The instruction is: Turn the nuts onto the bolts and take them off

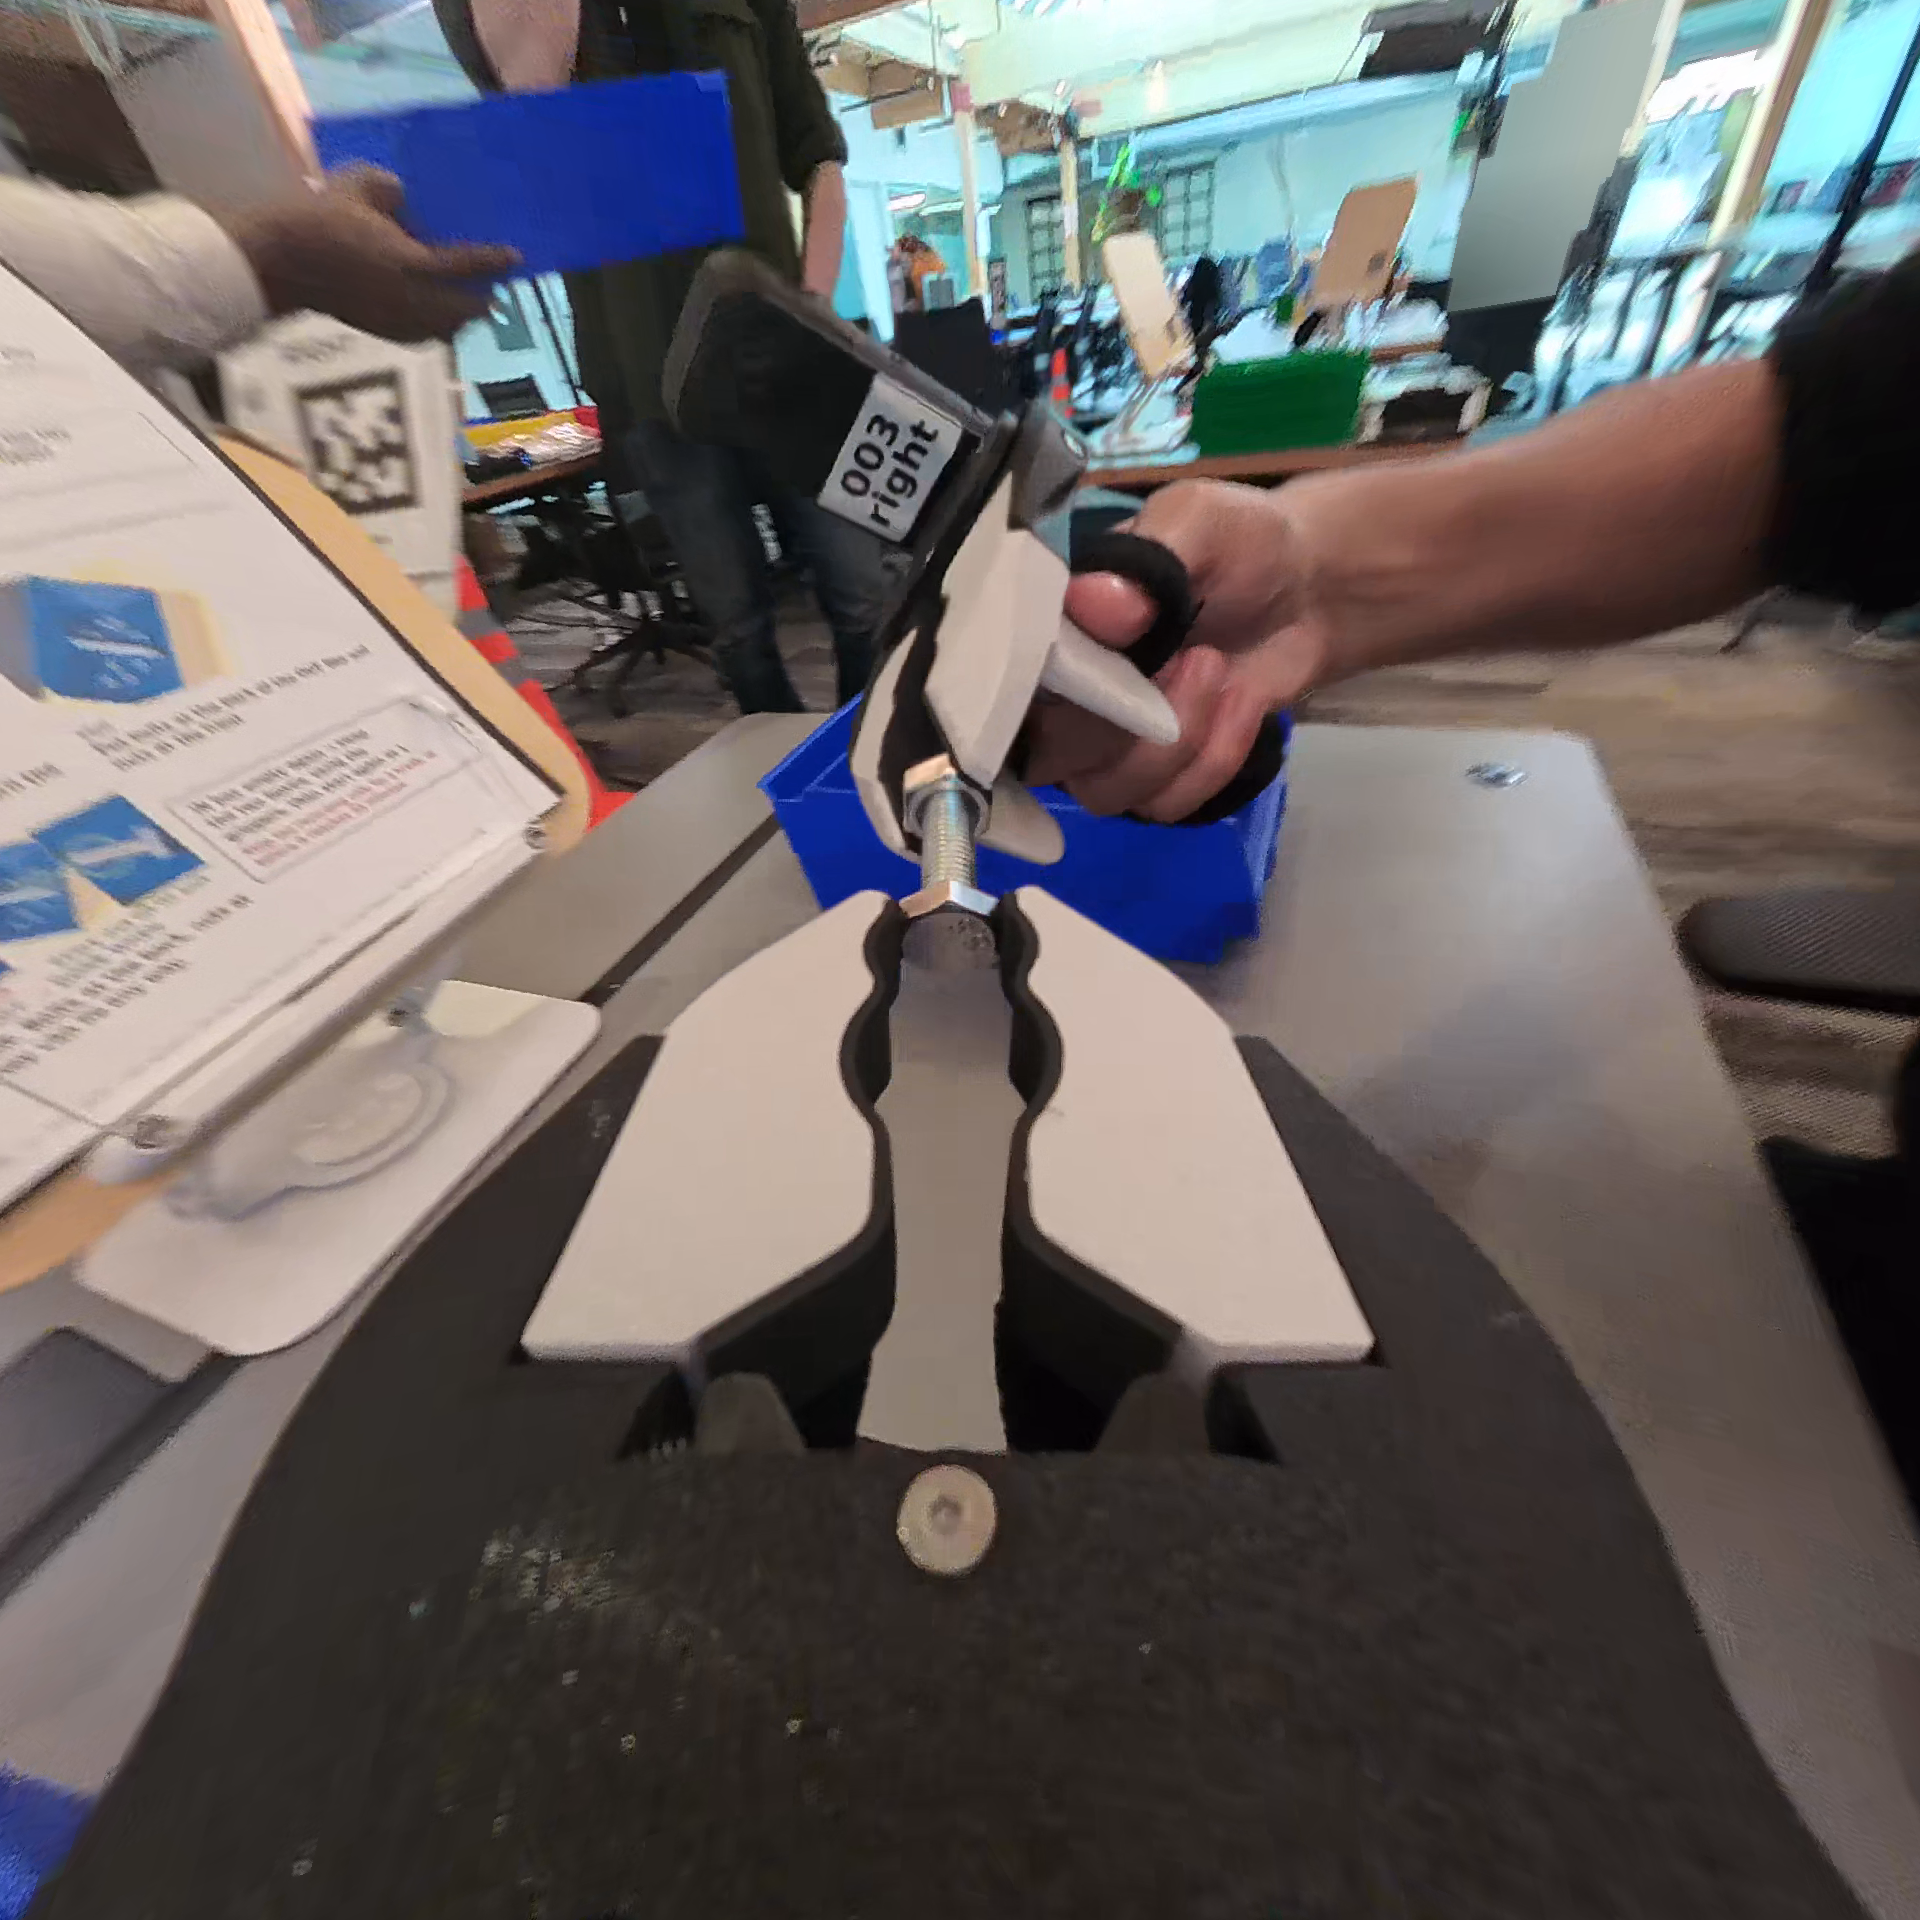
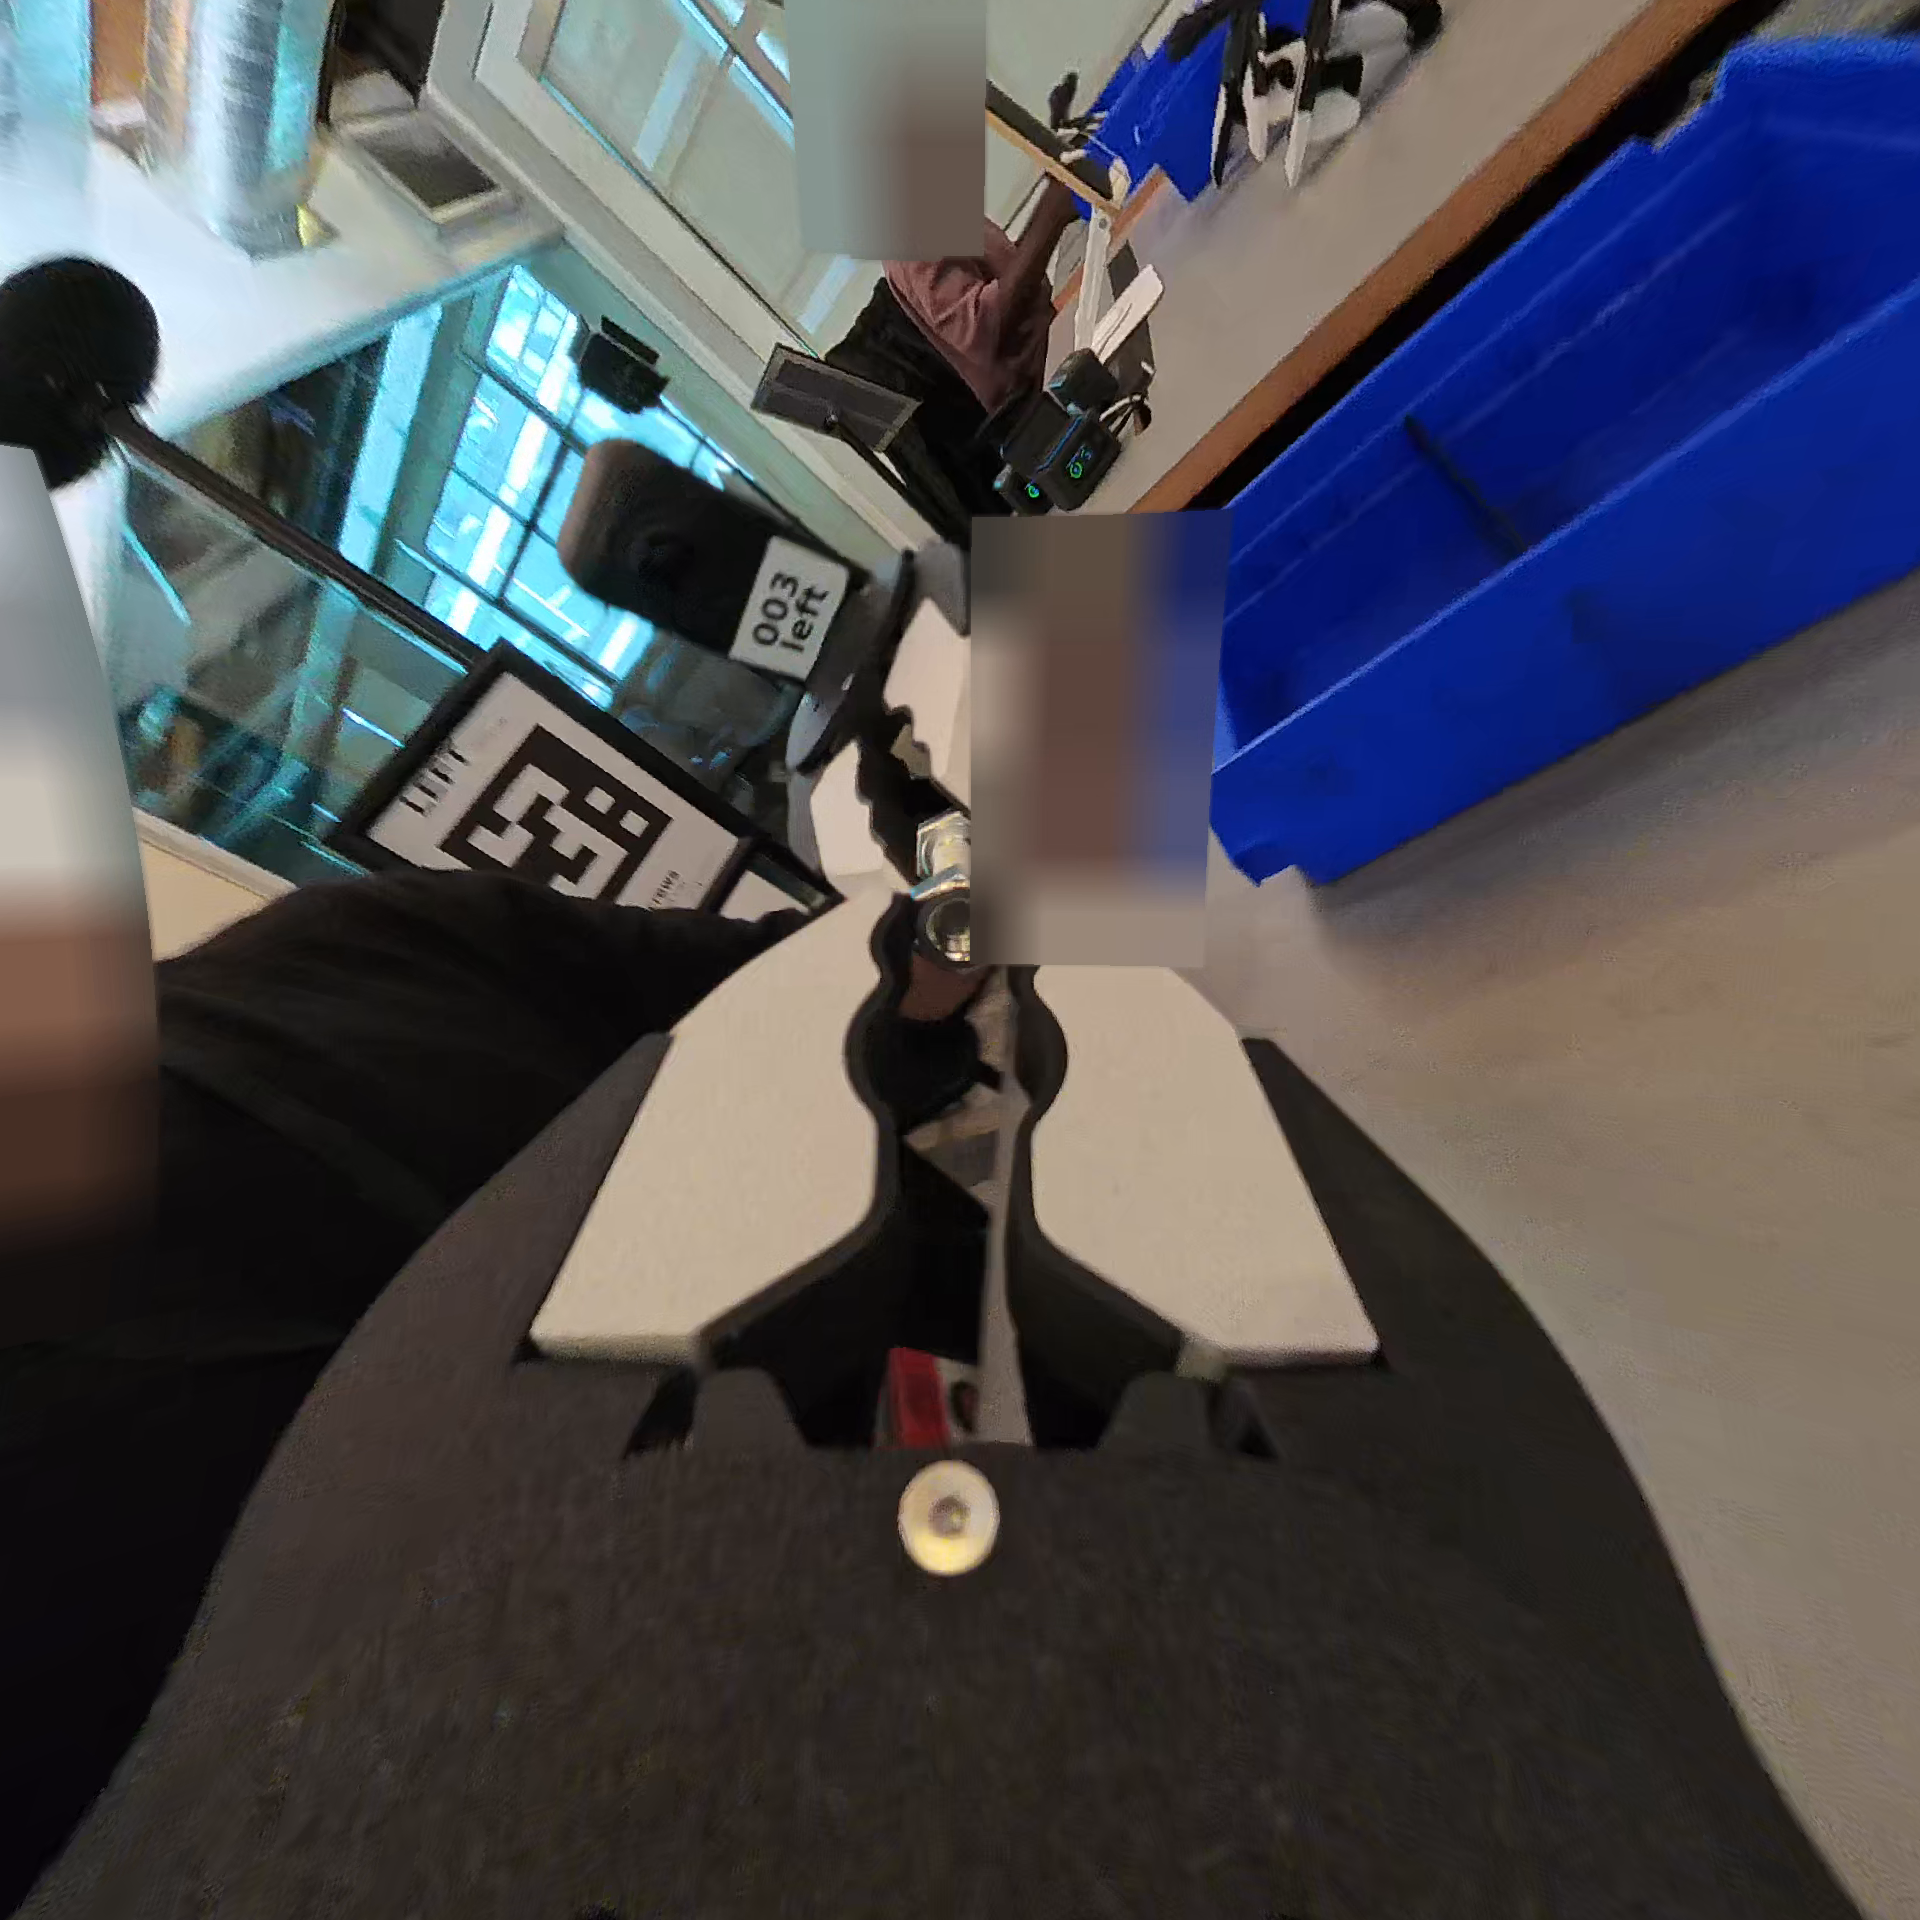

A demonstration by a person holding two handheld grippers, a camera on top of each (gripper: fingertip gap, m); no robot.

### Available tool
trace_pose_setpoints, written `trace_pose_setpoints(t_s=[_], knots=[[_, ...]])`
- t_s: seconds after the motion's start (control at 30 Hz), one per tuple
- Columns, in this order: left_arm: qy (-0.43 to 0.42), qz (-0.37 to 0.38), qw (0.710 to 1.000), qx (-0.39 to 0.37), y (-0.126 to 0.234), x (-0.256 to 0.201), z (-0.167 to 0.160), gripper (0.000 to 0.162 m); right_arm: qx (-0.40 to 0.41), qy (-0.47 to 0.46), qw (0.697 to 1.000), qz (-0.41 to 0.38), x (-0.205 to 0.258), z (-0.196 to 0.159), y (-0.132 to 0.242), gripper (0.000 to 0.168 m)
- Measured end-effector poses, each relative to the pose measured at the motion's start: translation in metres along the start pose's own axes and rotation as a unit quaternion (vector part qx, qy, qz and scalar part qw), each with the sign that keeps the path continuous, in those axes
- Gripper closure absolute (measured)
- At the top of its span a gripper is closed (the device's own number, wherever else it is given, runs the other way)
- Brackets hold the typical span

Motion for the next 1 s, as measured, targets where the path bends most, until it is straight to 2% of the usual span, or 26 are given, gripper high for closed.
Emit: trace_pose_setpoints(t_s=[0.13,0.3,0.4,0.63,0.83,0.93,1.0], knots=[[-0.085,0.044,0.995,0.030,-0.002,-0.007,0.004,0.145,-0.005,-0.121,0.992,0.027,-0.006,-0.002,0.001,0.152],[-0.193,0.085,0.973,0.096,-0.007,-0.017,0.000,0.145,-0.002,-0.301,0.952,0.054,-0.023,-0.013,0.000,0.151],[-0.191,0.089,0.972,0.104,-0.007,-0.018,-0.005,0.145,-0.003,-0.329,0.943,0.057,-0.028,-0.016,-0.001,0.152],[-0.078,0.063,0.994,0.039,-0.001,-0.005,-0.011,0.145,-0.018,-0.291,0.955,0.059,-0.024,-0.009,-0.005,0.145],[0.029,0.025,0.999,-0.024,0.001,0.001,-0.018,0.145,-0.049,-0.226,0.971,0.064,-0.022,-0.009,0.000,0.128],[0.118,-0.011,0.991,-0.064,0.001,0.007,-0.024,0.145,-0.055,-0.065,0.996,0.040,-0.015,-0.007,0.005,0.118],[0.164,-0.037,0.982,-0.083,0.002,0.010,-0.027,0.145,-0.048,0.099,0.993,-0.029,-0.009,-0.010,0.008,0.106]])
Point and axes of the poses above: each gripper's, where its closed fingertips meet, y back along the fingers, z out of its top, x = y × z across the jaws, the point moved 10 cm from there along y, back along the fingers, and after that the axes turned 3 degrees about x, right-handed, at the moved point
